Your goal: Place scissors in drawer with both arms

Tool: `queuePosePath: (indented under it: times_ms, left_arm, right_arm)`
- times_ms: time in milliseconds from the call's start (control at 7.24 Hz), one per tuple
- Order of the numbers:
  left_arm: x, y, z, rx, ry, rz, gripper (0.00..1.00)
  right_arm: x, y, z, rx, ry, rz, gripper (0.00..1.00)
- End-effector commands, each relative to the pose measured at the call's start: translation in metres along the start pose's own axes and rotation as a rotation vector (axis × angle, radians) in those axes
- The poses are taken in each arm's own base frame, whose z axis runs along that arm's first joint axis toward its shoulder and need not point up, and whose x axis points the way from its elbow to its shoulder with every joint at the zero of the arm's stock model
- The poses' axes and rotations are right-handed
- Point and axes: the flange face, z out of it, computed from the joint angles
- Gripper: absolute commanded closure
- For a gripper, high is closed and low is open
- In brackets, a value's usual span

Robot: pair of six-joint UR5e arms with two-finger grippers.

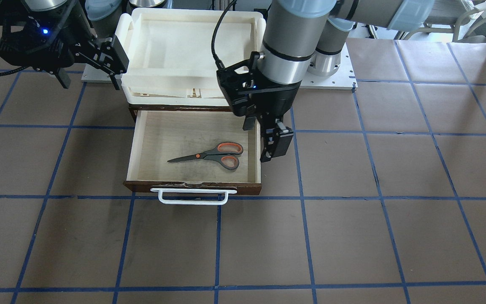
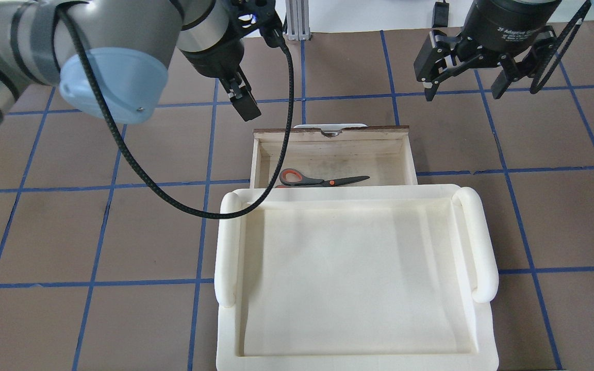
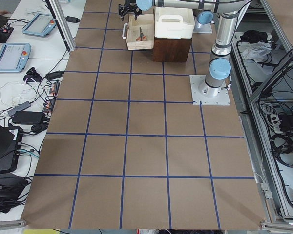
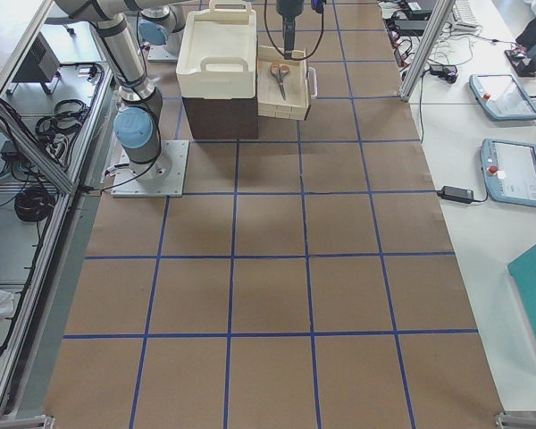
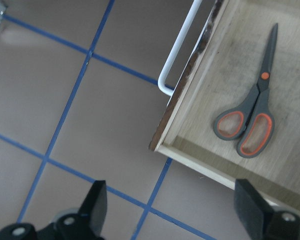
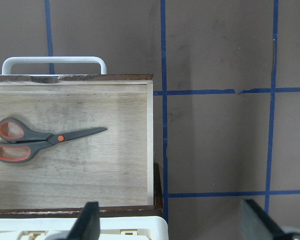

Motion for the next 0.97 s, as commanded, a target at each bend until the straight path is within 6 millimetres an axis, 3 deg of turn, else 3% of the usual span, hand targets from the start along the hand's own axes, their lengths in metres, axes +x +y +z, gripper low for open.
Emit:
queuePosePath:
  times_ms: [0,138,276,553,829]
  left_arm:
    - [-0.016,0.059,-0.044,-0.051,0.013,-0.290,0.07]
    - [-0.021,0.081,-0.054,-0.065,0.012,-0.441,0.07]
    - [-0.030,0.101,-0.057,-0.086,0.014,-0.726,0.01]
    - [-0.032,0.123,-0.059,-0.210,-0.051,-0.861,0.00]
    - [-0.030,0.126,-0.064,-0.211,-0.095,-1.058,0.00]
  right_arm:
    - [0.000,0.000,-0.001,0.001,0.000,0.000,0.00]
    - [0.000,0.000,-0.001,0.001,0.000,0.001,0.00]
    - [0.000,0.000,0.000,0.000,0.000,0.001,0.00]
    - [0.000,0.000,-0.001,0.001,-0.002,0.000,0.00]
    - [0.000,0.000,0.000,0.000,-0.002,0.000,0.00]
